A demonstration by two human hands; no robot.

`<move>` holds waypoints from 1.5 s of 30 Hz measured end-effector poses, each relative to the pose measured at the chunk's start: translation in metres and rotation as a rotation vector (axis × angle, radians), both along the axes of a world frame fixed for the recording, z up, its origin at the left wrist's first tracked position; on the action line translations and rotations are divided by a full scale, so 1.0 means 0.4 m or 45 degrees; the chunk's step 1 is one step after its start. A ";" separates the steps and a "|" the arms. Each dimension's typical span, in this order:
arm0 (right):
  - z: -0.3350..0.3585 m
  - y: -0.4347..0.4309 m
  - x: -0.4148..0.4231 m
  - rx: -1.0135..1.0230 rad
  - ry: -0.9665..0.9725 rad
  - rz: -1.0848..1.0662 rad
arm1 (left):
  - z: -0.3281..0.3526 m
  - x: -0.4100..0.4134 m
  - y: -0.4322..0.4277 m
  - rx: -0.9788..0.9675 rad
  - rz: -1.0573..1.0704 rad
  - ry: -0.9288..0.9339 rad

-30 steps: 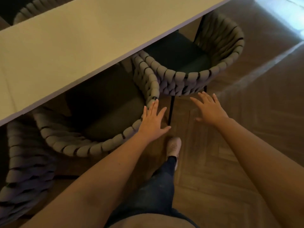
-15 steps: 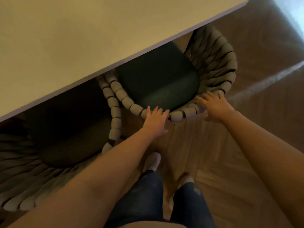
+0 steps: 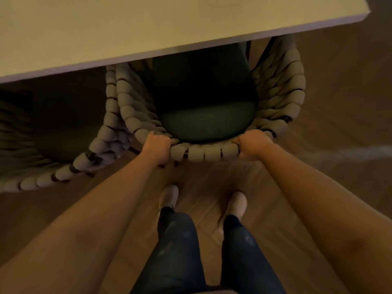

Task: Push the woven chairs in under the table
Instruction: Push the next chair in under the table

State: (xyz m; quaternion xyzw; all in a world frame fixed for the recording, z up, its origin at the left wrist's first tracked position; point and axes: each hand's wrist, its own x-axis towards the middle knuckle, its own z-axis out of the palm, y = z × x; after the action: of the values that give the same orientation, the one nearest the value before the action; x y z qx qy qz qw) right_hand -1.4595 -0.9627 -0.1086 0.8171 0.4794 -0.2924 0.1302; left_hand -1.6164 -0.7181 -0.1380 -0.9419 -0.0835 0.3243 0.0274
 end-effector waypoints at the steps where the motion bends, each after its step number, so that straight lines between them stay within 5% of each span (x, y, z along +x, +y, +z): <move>1: -0.003 -0.008 0.002 -0.002 0.039 0.001 | 0.004 -0.007 -0.017 0.010 0.025 0.000; 26: -0.043 -0.310 -0.036 -0.006 0.003 0.045 | 0.058 -0.031 -0.319 -0.089 -0.001 0.086; 45: -0.033 -0.256 0.200 0.054 0.028 0.001 | 0.087 0.183 -0.332 0.028 0.435 -0.036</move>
State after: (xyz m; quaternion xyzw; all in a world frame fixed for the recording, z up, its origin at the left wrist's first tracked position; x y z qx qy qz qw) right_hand -1.3797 -1.0651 -0.1219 0.8162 0.4873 -0.2911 0.1076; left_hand -1.5433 -0.8507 -0.1033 -0.9181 -0.2463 0.3100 -0.0189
